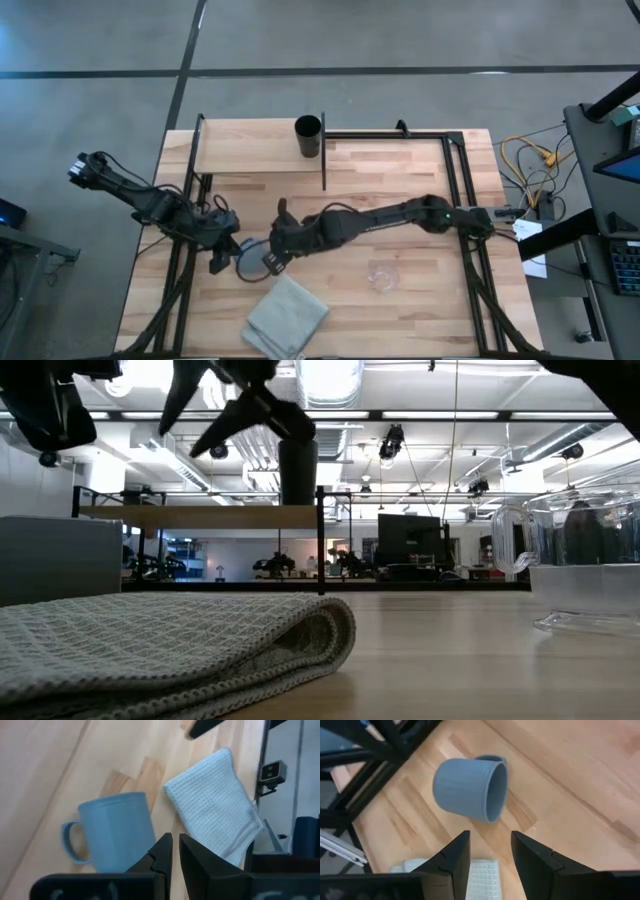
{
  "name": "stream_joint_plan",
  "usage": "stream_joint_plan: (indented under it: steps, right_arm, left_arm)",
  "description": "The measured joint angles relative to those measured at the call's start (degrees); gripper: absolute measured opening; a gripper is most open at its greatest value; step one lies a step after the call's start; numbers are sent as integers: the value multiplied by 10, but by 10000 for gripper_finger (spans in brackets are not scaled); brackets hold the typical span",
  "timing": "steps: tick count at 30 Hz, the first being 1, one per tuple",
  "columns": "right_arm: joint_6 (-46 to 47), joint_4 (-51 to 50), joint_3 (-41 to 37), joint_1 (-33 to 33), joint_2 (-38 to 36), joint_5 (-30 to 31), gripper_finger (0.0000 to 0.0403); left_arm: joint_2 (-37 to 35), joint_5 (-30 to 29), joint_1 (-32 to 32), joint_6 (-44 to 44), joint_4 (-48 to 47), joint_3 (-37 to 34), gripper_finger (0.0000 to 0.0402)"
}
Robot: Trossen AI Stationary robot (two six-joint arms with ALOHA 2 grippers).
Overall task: Stack small to large cups/mugs on shelf
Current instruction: Put the blue mug on the shelf
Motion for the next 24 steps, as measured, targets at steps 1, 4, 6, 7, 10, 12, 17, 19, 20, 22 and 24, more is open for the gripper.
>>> stream_joint_plan:
  steps: [1,4,6,7,10,12,17,19,20,22,24]
  right_arm:
    - [-6,0,-2,-5,2,-8,137]
    - [-12,16,-13,-19,9,-40,137]
    - [-21,46,-34,-25,10,-56,137]
    - [-23,65,-46,-27,10,-59,137]
    - [-22,112,-81,-35,9,-77,137]
    - [-18,140,-102,-40,9,-107,137]
    - [-1,223,-162,-44,7,-134,137]
    - [3,245,-176,-45,6,-134,137]
    - [3,256,-181,-45,6,-135,137]
    - [2,277,-188,-45,4,-136,137]
    - [-3,289,-191,-47,3,-140,137]
  left_arm:
    - [2,2,0,-4,4,0,19]
    - [3,4,0,-26,4,0,19]
    - [1,8,0,-29,3,0,19]
    - [-1,10,0,-30,3,0,19]
    - [-6,14,-1,-46,-1,0,19]
    - [-9,15,-1,-55,-3,0,19]
    - [-8,16,-6,-74,-53,-1,19]
    - [-6,16,-9,-84,-73,-1,19]
    - [-6,15,-12,-87,-84,-2,19]
    - [-4,15,-18,-88,-93,-2,19]
    - [-3,16,-24,-88,-91,-2,19]
